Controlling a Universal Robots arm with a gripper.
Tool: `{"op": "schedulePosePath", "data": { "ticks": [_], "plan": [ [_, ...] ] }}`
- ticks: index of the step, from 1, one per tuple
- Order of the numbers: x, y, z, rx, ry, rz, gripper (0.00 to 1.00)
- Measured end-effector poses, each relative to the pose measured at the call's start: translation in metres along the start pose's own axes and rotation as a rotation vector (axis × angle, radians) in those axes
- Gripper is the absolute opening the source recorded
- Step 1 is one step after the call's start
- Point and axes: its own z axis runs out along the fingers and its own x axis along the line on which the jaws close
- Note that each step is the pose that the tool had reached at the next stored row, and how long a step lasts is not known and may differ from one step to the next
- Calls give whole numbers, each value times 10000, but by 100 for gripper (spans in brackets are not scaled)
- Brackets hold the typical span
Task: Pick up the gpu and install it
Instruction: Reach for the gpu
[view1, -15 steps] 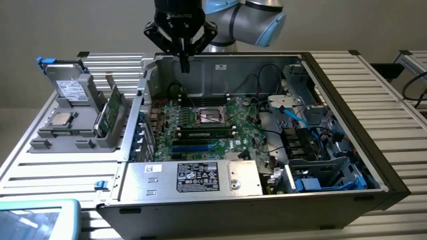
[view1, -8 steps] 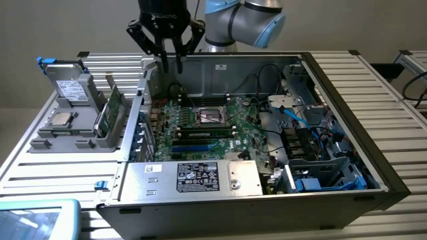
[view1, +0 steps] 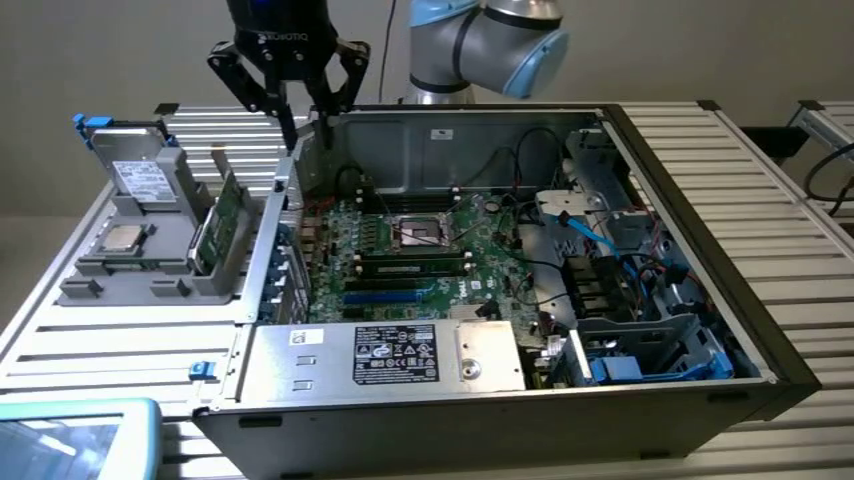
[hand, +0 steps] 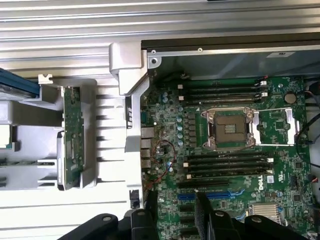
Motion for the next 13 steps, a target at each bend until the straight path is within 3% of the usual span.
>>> {"op": "schedulePosePath", "data": {
  "ticks": [13],
  "plan": [
    [594, -37, 101, 0, 0, 0, 44]
  ]
}}
